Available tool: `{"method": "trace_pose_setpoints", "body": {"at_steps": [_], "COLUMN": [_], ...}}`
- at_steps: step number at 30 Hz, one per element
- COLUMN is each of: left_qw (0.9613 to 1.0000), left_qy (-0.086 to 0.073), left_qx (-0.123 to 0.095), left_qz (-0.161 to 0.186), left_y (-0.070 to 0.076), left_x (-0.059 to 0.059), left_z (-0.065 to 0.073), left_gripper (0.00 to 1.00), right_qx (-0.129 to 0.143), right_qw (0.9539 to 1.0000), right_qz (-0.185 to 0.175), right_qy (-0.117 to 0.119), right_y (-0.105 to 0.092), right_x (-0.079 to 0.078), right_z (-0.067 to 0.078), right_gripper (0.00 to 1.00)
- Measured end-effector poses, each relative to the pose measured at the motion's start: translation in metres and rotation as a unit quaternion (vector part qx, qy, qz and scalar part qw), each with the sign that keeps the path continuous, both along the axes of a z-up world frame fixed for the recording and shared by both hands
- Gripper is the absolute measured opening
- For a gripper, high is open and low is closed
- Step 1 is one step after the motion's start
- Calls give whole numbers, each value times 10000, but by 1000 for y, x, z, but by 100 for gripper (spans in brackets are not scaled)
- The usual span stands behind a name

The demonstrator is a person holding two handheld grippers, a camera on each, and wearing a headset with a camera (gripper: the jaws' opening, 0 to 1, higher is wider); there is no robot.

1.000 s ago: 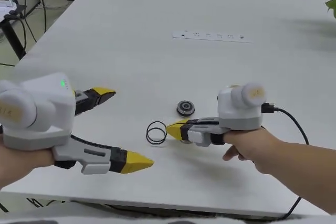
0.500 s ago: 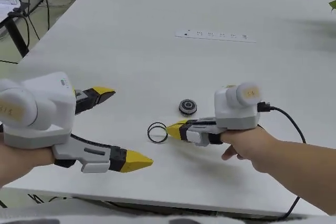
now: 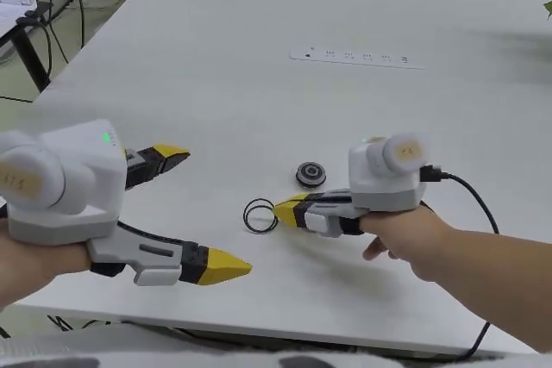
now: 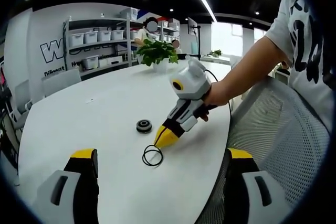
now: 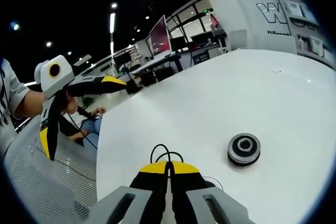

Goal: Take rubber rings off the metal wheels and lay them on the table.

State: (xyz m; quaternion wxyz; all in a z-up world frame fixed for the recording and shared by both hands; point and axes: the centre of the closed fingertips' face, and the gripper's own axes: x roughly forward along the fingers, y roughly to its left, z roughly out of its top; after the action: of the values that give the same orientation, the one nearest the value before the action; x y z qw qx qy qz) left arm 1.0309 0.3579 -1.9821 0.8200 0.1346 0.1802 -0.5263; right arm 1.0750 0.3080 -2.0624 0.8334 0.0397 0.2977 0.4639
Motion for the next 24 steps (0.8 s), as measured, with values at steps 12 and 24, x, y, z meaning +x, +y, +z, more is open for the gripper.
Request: {"method": "trace_pose_setpoints", "body": {"at_steps": [12, 24], "left_qw": [10000, 10000], "left_qy": [19, 53], "left_qx": [46, 43], "left_qz": [-19, -61], "left_y": [-1, -5], "left_x": [0, 0], "left_z": [-1, 0], "left_gripper": [99, 99], "right_qx": [-82, 119], "right_qw": [9999, 9996], "right_qz": [-27, -70], "right_qy": [-148, -266], "right_y": [-2, -3], "right_x": [3, 3], "right_z": [2, 14], "right_gripper": [2, 8]}}
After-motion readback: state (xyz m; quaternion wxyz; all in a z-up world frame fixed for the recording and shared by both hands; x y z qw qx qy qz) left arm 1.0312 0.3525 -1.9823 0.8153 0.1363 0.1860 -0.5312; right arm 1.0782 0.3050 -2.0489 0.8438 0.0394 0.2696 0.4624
